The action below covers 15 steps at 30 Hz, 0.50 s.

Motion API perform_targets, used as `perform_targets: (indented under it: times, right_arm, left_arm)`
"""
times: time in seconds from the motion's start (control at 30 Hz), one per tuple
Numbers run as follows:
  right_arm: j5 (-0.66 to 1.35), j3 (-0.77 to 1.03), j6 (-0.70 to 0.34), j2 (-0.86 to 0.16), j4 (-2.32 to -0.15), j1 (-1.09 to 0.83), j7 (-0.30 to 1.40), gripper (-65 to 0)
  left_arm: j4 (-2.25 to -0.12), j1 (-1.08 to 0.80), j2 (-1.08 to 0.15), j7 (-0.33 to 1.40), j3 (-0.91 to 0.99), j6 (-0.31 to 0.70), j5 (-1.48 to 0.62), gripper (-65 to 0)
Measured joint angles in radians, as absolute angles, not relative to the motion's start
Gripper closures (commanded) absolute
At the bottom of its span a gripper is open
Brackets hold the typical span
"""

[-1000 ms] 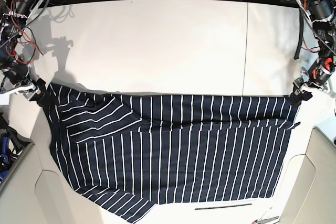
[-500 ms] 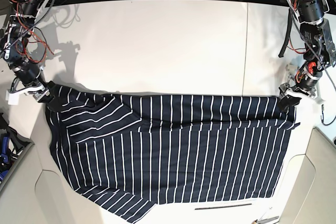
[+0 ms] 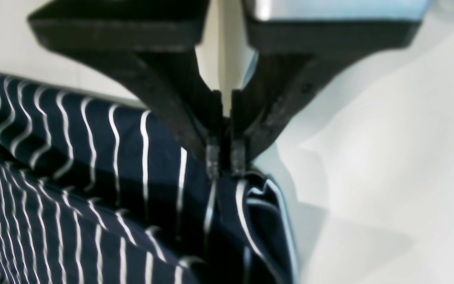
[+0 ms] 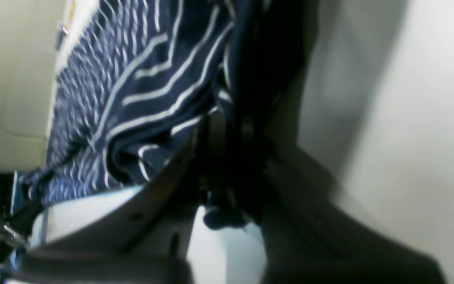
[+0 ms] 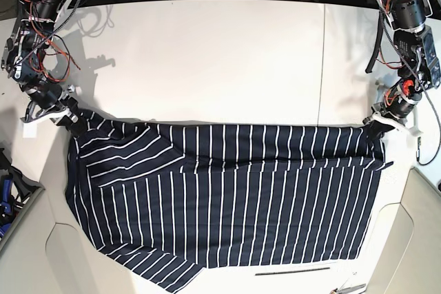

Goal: Fold the T-shirt properly
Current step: 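Lay the shoulder edge down and open both grippers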

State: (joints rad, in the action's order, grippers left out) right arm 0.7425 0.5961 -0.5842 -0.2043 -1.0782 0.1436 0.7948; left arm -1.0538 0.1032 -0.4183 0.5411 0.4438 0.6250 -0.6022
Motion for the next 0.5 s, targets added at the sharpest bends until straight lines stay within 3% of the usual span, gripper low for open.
perform_targets:
  times: [0.2,0.5]
  right_arm:
    - [0.785,0.639,-0.58,-0.2,-1.236,0.133,0.945,0.0]
    - [0.819,0.643,-0.582,-0.233,-1.404,-0.005,0.974,0.0]
  left_arm:
    - [-1.171,0.099,-0.435,0.637,0.443,0.626,-0.624,0.0]
    - [-1.312,-0.007,-0.434,0.681,0.442,0.633,-0.648,0.0]
